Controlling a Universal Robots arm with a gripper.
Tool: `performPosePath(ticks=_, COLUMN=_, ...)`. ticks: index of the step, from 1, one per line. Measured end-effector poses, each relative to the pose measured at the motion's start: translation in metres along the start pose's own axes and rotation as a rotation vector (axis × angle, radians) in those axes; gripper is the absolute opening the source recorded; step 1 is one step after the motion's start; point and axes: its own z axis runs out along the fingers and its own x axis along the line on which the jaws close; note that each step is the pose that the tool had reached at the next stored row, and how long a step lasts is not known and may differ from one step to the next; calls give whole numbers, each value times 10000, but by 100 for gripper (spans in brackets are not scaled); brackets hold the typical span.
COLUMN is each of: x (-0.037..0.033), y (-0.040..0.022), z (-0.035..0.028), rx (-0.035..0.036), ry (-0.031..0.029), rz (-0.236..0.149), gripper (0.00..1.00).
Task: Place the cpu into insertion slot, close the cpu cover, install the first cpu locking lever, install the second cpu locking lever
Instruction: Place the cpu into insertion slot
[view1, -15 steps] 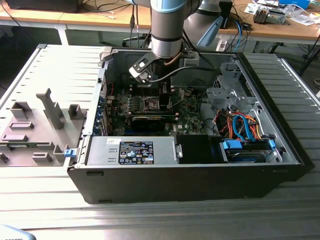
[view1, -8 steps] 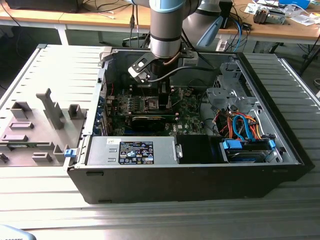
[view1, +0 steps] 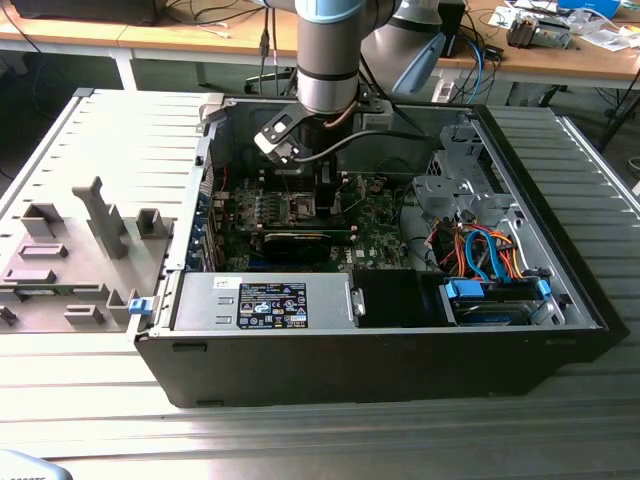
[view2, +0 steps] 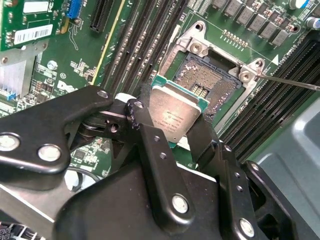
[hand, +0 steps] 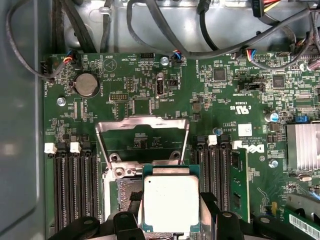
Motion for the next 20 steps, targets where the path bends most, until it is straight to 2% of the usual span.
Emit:
performPosePath(ticks=7, x=44, y=-6, z=3, rx=0, ry=0, rz=-3, gripper=54)
performPosePath(ticks=20, x=49, y=-10, z=30, rx=0, ry=0, rz=-3, gripper=54)
